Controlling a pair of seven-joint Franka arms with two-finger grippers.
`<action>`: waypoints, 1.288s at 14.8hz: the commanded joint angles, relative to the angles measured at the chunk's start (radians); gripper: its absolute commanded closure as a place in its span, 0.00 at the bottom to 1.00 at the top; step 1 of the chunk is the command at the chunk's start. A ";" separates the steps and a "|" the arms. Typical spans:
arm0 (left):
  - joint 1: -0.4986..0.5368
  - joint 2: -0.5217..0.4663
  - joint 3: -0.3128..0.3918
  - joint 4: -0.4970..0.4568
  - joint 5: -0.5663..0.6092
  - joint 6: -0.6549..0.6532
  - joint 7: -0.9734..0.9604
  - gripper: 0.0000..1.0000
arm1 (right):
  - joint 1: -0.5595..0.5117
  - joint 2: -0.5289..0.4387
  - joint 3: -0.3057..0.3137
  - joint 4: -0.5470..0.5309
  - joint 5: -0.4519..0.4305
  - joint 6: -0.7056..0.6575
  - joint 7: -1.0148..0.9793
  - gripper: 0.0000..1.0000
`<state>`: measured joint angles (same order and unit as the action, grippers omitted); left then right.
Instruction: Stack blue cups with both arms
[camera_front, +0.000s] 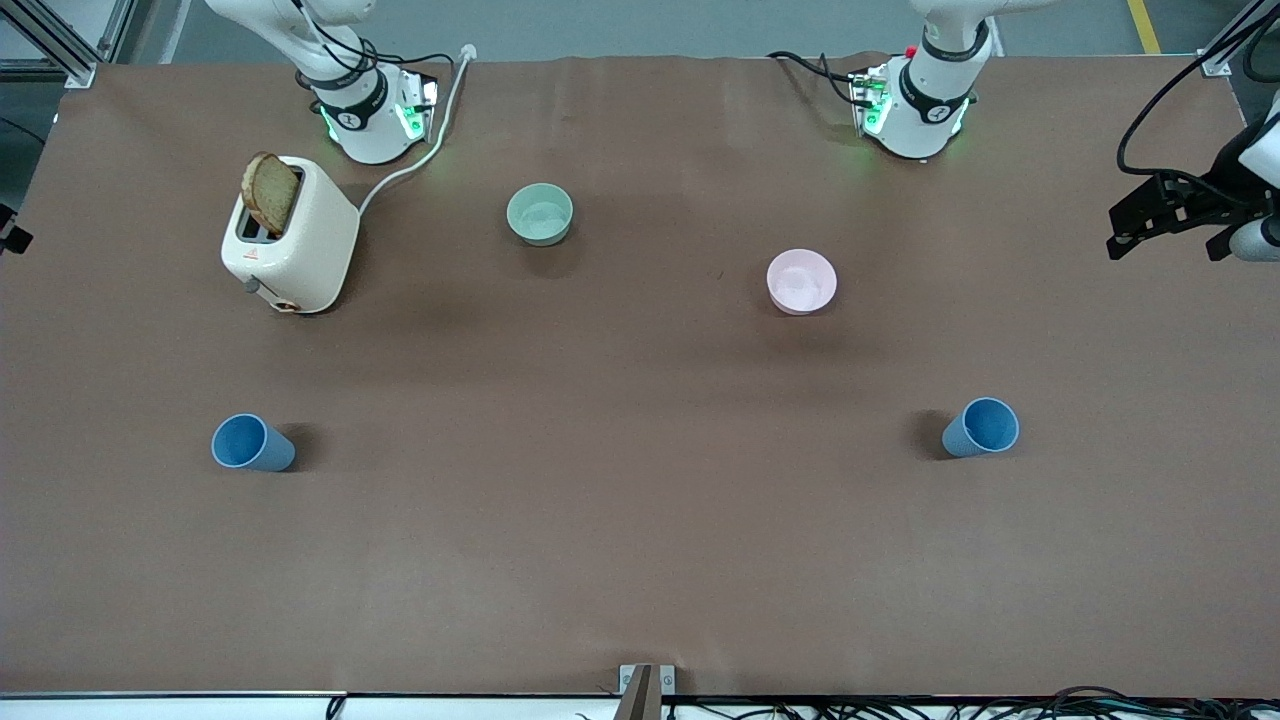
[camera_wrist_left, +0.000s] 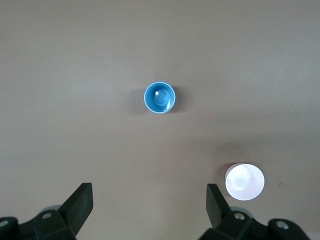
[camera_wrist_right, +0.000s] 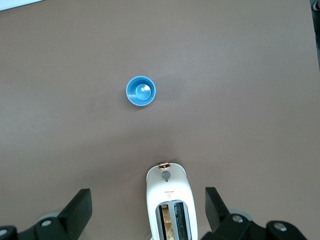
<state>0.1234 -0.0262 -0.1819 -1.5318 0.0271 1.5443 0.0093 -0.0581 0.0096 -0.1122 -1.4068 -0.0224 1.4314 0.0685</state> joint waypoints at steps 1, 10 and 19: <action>0.007 0.006 -0.005 0.019 0.017 -0.012 0.020 0.00 | -0.005 0.001 0.003 0.002 0.001 0.001 0.002 0.00; 0.010 0.028 0.004 0.044 0.016 -0.012 0.021 0.00 | -0.005 0.001 0.003 0.000 0.002 0.000 0.002 0.00; 0.008 0.028 0.004 0.035 0.007 -0.013 -0.002 0.00 | 0.001 0.090 0.008 -0.394 0.035 0.501 -0.012 0.00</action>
<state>0.1322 -0.0059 -0.1755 -1.5139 0.0271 1.5444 0.0145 -0.0572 0.0796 -0.1094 -1.7128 -0.0010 1.8175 0.0672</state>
